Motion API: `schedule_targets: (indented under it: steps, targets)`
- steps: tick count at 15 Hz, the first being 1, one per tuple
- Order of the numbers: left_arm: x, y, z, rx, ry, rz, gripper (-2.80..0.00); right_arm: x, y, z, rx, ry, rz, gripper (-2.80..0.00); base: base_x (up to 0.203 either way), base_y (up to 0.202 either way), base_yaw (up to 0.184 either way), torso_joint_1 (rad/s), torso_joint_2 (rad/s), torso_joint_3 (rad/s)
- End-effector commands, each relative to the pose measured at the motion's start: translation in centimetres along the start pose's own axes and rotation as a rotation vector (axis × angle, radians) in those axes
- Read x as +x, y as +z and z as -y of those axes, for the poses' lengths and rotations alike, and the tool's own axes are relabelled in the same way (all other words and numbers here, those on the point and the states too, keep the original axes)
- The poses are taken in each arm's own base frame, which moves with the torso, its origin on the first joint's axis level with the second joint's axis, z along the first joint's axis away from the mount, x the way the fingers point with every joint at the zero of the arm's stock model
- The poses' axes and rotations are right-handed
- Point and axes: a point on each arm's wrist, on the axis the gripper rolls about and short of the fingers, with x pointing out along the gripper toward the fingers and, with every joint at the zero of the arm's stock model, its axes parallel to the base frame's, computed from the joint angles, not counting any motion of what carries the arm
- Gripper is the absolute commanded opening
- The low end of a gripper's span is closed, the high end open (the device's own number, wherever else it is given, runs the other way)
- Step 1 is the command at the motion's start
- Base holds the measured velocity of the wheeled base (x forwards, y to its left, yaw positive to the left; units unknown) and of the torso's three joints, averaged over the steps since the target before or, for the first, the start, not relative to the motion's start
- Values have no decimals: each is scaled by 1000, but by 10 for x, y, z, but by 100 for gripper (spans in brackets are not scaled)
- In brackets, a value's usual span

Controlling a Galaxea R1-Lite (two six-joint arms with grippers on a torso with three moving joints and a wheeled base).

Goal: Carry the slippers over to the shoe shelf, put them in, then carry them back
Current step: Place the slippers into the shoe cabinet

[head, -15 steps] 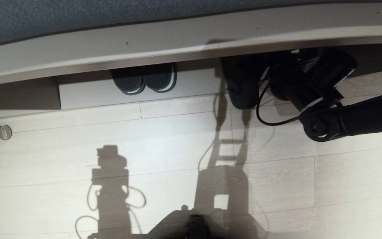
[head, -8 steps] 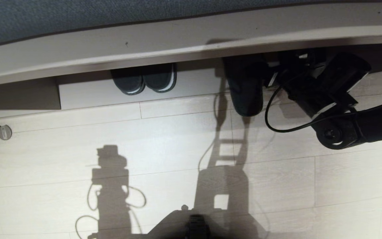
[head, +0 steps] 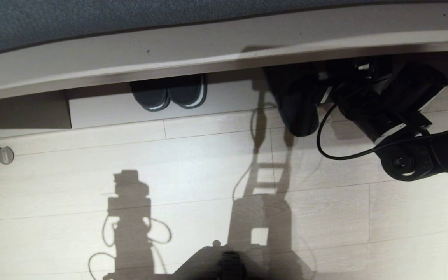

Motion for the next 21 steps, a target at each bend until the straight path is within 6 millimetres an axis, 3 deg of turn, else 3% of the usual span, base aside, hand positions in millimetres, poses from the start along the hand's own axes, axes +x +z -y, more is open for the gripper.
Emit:
schedule_targets:
  steps: [1,6,14,15,18,21]
  targets:
    - [0,0,0,-2,2,-1,-280,-2,0,0,-1,2,1,0,0,0,0,0,0,0]
    - [0,0,0,-2,0,-1,-280,-8,-1,-1,6,2,-20,0,0,0,0,0,0,0]
    - [0,0,0,0,-1,-1,-280,-59,11,-12,1,58,-94,0,0,0,0,0,0,0]
    - [0,0,0,-1,0,-1,-280,-63,10,-19,3,81,-106,-280,0,0,0,0,0,0]
    - [0,0,0,0,2,-1,-280,-56,7,-41,23,123,-138,-280,0,0,0,0,0,0]
    - [0,0,0,0,-1,-1,-280,-30,1,-52,22,87,-125,-280,0,0,0,0,0,0]
